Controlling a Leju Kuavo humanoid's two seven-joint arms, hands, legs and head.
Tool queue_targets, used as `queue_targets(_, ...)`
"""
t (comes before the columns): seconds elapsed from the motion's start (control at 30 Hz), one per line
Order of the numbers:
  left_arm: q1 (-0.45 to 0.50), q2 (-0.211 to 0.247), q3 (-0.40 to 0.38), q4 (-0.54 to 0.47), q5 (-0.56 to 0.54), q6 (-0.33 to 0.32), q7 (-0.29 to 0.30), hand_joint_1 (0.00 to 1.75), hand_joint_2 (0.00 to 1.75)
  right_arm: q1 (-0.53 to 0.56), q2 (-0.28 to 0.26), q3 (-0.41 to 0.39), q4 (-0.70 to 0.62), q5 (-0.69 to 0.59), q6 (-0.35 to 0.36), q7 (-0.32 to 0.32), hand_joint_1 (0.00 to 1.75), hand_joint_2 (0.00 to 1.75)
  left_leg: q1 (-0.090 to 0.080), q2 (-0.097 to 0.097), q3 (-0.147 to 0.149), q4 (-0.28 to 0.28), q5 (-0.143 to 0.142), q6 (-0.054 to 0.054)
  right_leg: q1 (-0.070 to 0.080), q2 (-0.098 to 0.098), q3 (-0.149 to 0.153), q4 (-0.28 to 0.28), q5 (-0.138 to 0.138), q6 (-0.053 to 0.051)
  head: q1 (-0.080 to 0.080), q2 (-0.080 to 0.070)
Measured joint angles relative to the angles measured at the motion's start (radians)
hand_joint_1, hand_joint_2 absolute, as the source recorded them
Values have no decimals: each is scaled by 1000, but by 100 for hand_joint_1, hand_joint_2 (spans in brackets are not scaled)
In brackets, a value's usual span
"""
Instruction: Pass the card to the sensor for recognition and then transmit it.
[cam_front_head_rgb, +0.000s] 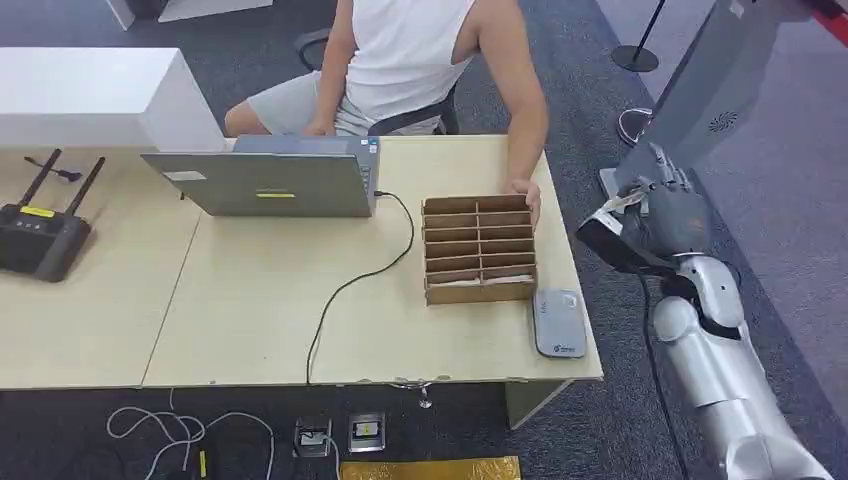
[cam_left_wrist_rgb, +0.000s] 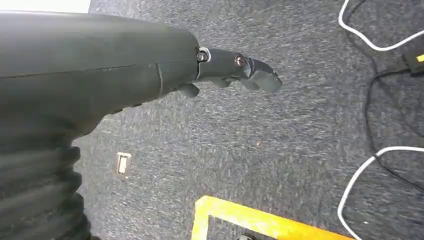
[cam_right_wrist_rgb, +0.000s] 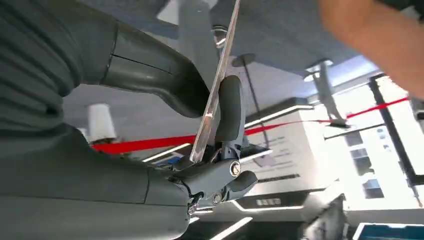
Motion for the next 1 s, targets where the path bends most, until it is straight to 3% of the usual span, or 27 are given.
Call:
queue_targets(0.23,3,0,0,0,0,-7,-13,0,175,108,-62,-115,6,-19,21,16,175,175,0,1,0,0,0,0,0,0,0,0,0,0,0,0)
queue_targets(0.43,4,5,0,1,3,-12,-14,0,175,169,-69,-163,10,17,34,18,175,175,0,2,0,0,-1,-1,0,1,0,0,0,0,0,0)
queue_targets(1.0,2,5,0,2,-4,-13,-14,0,175,214,-1,-152,46,57,72,-17,175,175,0,2,0,0,-1,-1,0,1,1,0,0,0,0,0)
